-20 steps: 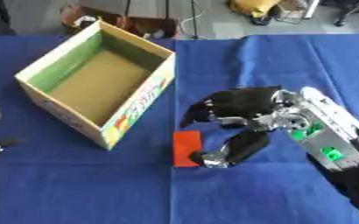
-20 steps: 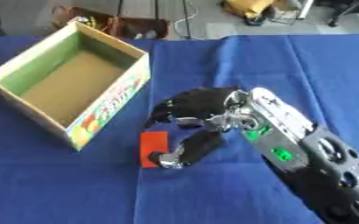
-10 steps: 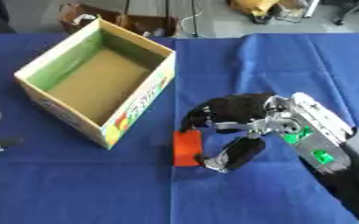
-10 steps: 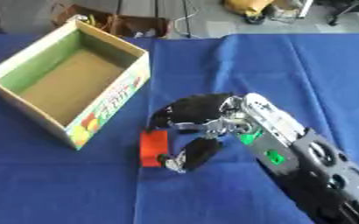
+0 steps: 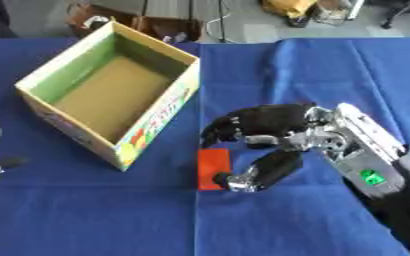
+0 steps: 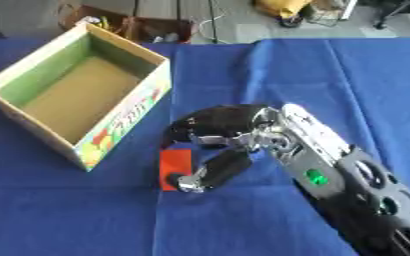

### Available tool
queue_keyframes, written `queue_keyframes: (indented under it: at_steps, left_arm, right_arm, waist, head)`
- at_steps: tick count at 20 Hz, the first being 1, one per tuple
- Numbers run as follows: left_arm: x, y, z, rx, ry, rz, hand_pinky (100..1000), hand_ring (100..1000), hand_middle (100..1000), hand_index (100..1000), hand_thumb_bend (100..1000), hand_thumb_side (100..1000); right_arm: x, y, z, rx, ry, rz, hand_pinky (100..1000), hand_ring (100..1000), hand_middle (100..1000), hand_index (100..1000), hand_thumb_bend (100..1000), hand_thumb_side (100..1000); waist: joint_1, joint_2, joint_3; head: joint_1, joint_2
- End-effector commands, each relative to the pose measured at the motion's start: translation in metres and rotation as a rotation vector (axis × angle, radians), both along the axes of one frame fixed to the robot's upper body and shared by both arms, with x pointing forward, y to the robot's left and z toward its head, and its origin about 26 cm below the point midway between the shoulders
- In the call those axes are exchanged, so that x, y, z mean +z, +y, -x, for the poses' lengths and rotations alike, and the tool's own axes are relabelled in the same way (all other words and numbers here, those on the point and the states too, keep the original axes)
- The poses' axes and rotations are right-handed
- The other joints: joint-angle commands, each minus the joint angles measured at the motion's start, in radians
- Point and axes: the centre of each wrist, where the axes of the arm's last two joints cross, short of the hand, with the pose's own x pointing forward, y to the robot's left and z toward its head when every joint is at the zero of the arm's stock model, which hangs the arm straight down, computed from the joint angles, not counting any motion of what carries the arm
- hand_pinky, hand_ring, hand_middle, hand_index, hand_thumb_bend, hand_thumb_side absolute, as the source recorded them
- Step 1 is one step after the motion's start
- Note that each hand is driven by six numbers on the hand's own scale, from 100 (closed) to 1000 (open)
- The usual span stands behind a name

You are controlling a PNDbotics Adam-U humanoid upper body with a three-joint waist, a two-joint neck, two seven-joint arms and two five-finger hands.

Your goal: Pick up objects on the table and place them in the box.

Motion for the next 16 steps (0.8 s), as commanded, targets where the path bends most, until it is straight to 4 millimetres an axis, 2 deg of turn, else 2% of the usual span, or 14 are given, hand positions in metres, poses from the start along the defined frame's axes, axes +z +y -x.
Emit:
queue_keyframes:
  at_steps: [1, 2, 3, 4, 5, 6, 7, 8, 9, 16]
  left_arm:
    - [0.0059, 0.0016, 0.0022, -0.005, -0.023, -0.015, 616, 914, 812, 711, 100, 987]
    - [0.006, 0.0014, 0.0021, -0.007, -0.023, -0.015, 616, 913, 812, 711, 100, 983]
    - [0.0062, 0.0012, 0.002, -0.008, -0.024, -0.016, 616, 913, 812, 711, 100, 979]
    - [0.0064, 0.0011, 0.002, -0.009, -0.025, -0.016, 616, 914, 812, 711, 100, 978]
    - [0.0064, 0.0011, 0.002, -0.01, -0.025, -0.016, 617, 914, 812, 711, 100, 979]
    - [0.0063, 0.0011, 0.002, -0.01, -0.025, -0.016, 616, 914, 812, 711, 100, 980]
    - [0.0063, 0.0012, 0.002, -0.009, -0.025, -0.015, 616, 914, 812, 710, 100, 981]
    - [0.0062, 0.0013, 0.002, -0.009, -0.025, -0.015, 616, 914, 812, 710, 100, 982]
    - [0.0062, 0.0013, 0.002, -0.008, -0.025, -0.014, 616, 914, 812, 710, 100, 983]
    - [0.0057, 0.0014, 0.0023, -0.008, -0.024, -0.012, 614, 913, 810, 710, 100, 984]
  right_arm:
    - [0.0091, -0.0037, 0.0022, -0.019, -0.064, 0.003, 964, 973, 935, 1000, 128, 803]
    - [0.0082, -0.0035, 0.002, -0.023, -0.072, 0.009, 965, 971, 934, 1000, 100, 556]
    - [0.0068, -0.0031, 0.002, -0.028, -0.078, 0.02, 966, 970, 933, 1000, 100, 397]
    - [0.0055, -0.0024, 0.0021, -0.031, -0.084, 0.029, 968, 970, 933, 1000, 100, 321]
    - [0.0043, -0.0012, 0.0025, -0.03, -0.089, 0.036, 968, 969, 931, 1000, 100, 347]
    - [0.0036, 0.0001, 0.0031, -0.023, -0.09, 0.038, 968, 969, 931, 1000, 100, 444]
    - [0.0037, 0.0011, 0.0037, -0.012, -0.091, 0.034, 967, 968, 931, 1000, 100, 759]
    - [0.0043, 0.0022, 0.0046, 0.003, -0.093, 0.023, 967, 969, 932, 1000, 165, 889]
    - [0.0049, 0.0025, 0.0049, 0.015, -0.093, 0.01, 968, 971, 932, 1000, 176, 1000]
    - [0.0023, -0.0009, -0.0015, 0.001, -0.042, -0.045, 978, 976, 938, 1000, 208, 1000]
  waist:
    - [0.002, -0.016, -0.001]
    - [0.002, -0.015, -0.002]
    - [0.002, -0.015, -0.001]
    - [0.002, -0.014, -0.001]
    - [0.003, -0.014, -0.001]
    - [0.003, -0.014, 0.0]
    - [0.003, -0.014, 0.0]
    - [0.003, -0.014, 0.001]
    - [0.004, -0.014, 0.001]
    - [0.003, -0.012, -0.002]
  head:
    - [-0.001, -0.012]
    - [-0.001, -0.012]
    - [-0.002, -0.012]
    - [-0.002, -0.011]
    - [-0.002, -0.011]
    - [-0.002, -0.011]
    - [-0.003, -0.011]
    - [-0.002, -0.011]
    - [-0.002, -0.012]
    - [-0.004, -0.013]
